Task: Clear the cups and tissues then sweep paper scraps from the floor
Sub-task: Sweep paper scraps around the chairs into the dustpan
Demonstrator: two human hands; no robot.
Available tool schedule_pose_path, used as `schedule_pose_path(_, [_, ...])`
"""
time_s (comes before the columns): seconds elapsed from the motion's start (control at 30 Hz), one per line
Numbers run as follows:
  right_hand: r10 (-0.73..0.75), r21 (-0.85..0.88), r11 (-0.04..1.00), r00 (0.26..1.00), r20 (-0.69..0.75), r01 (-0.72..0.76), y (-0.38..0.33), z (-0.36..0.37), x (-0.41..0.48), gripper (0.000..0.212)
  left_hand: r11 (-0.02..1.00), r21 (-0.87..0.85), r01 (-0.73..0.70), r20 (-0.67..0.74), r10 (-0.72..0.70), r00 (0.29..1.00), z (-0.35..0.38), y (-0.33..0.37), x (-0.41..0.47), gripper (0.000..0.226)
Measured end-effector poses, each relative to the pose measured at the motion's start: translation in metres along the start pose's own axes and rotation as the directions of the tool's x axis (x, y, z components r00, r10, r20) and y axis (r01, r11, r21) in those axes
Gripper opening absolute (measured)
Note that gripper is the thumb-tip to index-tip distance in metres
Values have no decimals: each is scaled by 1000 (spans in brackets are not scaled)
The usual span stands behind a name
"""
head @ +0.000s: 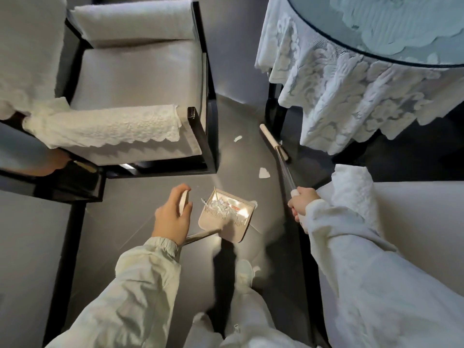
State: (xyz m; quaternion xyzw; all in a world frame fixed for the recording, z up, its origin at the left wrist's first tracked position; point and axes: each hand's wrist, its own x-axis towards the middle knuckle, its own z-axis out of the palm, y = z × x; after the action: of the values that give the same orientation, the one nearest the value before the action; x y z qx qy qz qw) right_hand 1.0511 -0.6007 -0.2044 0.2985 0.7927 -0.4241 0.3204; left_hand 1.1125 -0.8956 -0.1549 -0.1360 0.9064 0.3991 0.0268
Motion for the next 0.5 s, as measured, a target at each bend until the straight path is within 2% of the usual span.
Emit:
schedule_pose_path(0.27, [-11,-145,989,999,36,16,-37,-2,62,48,1000,18,6,30,-7,1000,1,-3,60,36])
schedule_pose_path(0.4, [4,-39,999,984,175,3,-52,17,42,51,1000,5,-1,53,1,999,7,5,65,32])
schedule_pose_path(0.5, [69,44,996,968,241,-82,-61,28,15,47,1000,-3,13,69,-13,998,6,11,66,30])
